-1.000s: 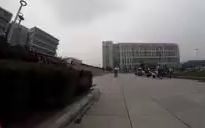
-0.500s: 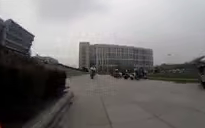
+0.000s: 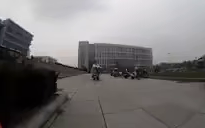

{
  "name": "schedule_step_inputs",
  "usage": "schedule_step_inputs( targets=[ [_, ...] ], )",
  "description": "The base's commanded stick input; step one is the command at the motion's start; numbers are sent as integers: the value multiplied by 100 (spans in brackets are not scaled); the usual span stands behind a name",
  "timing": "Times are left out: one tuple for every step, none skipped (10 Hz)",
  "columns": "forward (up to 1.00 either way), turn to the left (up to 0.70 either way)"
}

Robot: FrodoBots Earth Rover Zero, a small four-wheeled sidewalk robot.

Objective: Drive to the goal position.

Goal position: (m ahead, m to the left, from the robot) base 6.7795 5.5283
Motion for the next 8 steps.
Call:
schedule_step_inputs(
  targets=[
    [0, 0],
    [0, 0],
    [0, 0],
    [0, 0],
    [0, 0],
    [0, 0],
    [0, 0],
    [7, 0]
  ],
)
